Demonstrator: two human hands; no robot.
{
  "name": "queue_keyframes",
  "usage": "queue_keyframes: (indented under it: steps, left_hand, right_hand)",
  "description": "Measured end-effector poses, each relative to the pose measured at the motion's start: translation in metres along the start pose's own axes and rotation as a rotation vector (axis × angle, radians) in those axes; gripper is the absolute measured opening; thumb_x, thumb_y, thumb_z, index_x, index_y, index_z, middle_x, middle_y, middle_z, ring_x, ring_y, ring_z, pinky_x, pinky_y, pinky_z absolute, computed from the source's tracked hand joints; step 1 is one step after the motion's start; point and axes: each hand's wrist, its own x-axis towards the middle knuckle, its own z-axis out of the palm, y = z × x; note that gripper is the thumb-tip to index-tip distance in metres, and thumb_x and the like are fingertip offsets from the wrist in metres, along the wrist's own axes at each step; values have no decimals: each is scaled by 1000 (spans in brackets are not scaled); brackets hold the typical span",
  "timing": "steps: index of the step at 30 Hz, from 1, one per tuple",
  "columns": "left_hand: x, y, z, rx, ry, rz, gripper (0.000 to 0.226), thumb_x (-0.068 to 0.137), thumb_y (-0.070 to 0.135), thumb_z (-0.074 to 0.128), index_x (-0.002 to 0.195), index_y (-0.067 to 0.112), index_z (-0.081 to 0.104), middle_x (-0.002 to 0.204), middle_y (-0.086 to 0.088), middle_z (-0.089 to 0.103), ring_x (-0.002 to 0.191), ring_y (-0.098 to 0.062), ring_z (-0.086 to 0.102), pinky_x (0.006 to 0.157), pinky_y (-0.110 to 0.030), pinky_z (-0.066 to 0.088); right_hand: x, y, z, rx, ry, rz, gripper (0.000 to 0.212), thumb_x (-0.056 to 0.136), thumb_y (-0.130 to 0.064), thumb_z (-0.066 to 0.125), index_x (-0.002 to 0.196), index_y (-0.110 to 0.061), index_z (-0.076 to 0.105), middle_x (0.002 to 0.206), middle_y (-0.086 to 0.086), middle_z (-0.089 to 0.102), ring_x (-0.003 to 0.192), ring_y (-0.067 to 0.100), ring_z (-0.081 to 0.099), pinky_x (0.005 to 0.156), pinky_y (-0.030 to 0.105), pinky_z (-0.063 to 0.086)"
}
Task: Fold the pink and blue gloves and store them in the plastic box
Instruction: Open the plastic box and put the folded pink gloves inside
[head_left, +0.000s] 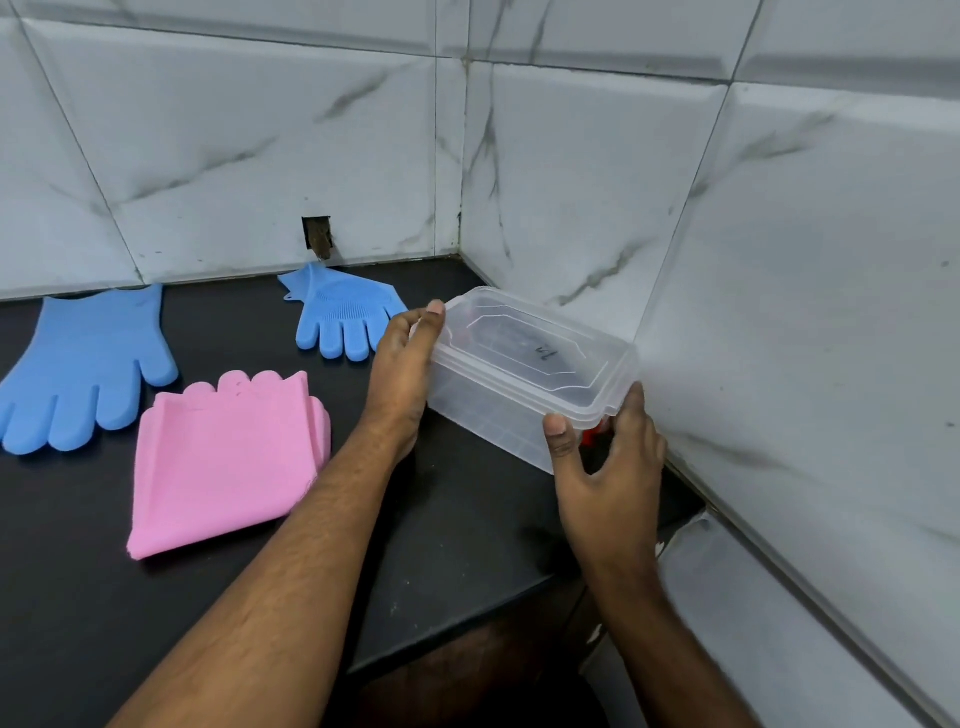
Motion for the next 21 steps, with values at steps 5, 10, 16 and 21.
queue_keyframes:
  steps: [5, 10, 16, 21]
  left_hand:
    - [-6, 12, -11, 35, 24, 22, 78, 80, 89, 27, 100, 35, 79, 103, 4, 81, 106, -19, 73, 105, -49, 51]
    - [-13, 17, -13, 190, 83, 115, 83, 71, 98, 13, 81, 43, 74, 87, 18, 71, 88, 3, 63, 77, -18, 42]
    - [-10, 11, -14, 276, 102, 151, 68, 98, 76, 26, 90, 23, 69, 82, 14, 61, 77, 1, 53, 71, -17, 38]
    - [-11, 10, -12, 285, 102, 207, 61, 102, 62, 41, 91, 12, 73, 83, 9, 67, 78, -1, 57, 71, -17, 38]
  right_hand:
    - [-2, 2, -2, -2, 4, -7, 98, 85, -77, 49, 159, -14, 30, 153, 5, 46, 141, 22, 39, 113, 39, 38]
    - [-2, 0, -2, 2, 0, -26, 98, 83, -74, 46, 157, -11, 32, 150, 7, 48, 138, 24, 43, 114, 42, 38]
    - [-2, -1, -3, 26, 2, -21, 102, 82, -82, 43, 158, -17, 30, 149, 2, 48, 137, 20, 46, 111, 46, 44]
    - [2, -1, 0, 62, 6, 4, 103, 78, -90, 40, 161, -37, 14, 158, -2, 40, 143, 15, 39, 113, 29, 33]
